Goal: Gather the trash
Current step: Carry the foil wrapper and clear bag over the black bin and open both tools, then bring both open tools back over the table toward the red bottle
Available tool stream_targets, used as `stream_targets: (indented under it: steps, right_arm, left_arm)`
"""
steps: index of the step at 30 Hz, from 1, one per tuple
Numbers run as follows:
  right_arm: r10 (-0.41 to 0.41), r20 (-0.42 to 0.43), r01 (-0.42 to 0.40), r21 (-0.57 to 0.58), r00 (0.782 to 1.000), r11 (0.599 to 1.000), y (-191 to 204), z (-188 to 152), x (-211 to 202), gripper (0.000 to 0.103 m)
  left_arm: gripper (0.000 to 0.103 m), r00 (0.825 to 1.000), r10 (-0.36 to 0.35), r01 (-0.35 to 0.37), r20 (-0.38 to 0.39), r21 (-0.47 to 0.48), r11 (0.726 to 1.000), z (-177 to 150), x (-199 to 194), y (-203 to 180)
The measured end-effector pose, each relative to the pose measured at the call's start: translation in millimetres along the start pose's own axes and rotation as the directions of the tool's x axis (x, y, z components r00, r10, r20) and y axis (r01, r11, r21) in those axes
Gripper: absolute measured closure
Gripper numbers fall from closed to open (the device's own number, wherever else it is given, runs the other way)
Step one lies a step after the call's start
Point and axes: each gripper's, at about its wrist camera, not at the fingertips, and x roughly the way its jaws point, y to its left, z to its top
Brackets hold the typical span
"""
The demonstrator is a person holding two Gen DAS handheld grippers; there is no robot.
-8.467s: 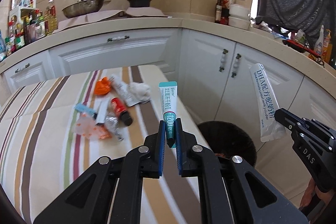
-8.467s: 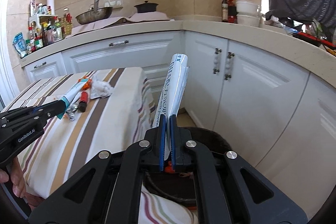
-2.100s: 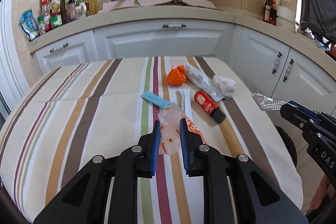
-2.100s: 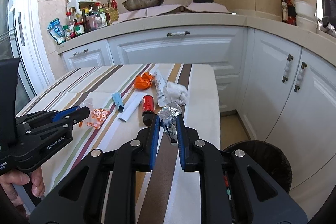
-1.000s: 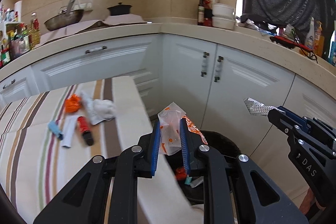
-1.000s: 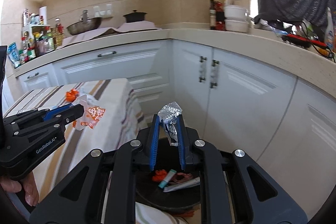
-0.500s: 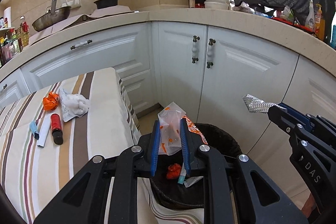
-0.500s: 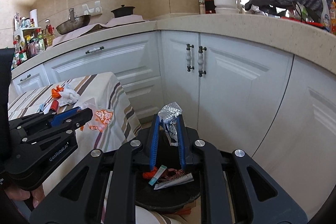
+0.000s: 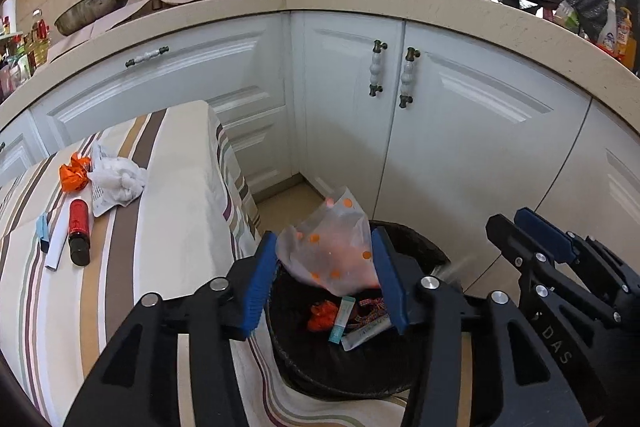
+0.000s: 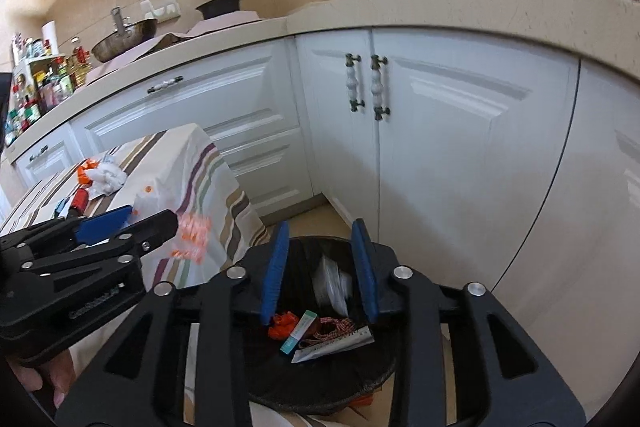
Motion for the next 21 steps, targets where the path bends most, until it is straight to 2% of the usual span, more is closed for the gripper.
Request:
stream_targets:
  steps: [3,7,10,12,15,21]
  right_arm:
    - [-0.007,0.003,0.007,0.002,1.000,1.000,-1.0,-0.2,-1.6,0.071]
    - [-0.014,0.009,0.014,0.001,1.000,1.000,0.9,1.9,-4.4,0.070]
    - [-0.019,0.019,0.020,-0.004,1.000,1.000,3.8,5.3,-8.3,0.068]
    - [-0.022,0.031,0.022,-0.002,0.999,1.000,6.0,8.0,-11.6,0.063]
    - [-0.017,0.046,0.018,-0.003,0.999,1.000,11.4,12.4,-16.4,0.063]
    - [0.021,0.072,-0.020,-0.024,0.997,1.000,37.1,24.3,-20.8,0.061]
  left_arm:
    - [0.047,1.000,-0.006,0.006,-0.010,-0.015,1.000,-1.1,1.3,2.6]
    - [0.045,1.000,-0.012,0.012,-0.008,-0.031,0.999,-0.8,-1.1,6.4]
    - [0.043,1.000,-0.012,0.012,0.006,-0.037,0.999,0.9,-7.2,8.8]
    - [0.040,1.000,-0.011,0.012,0.018,-0.038,0.999,2.1,-12.6,11.1]
    - [0.036,0.999,-0.008,0.010,0.040,-0.046,0.999,4.7,-23.0,19.0]
    - [0.033,0.996,0.038,-0.031,0.079,-0.080,0.996,7.3,-45.1,49.9]
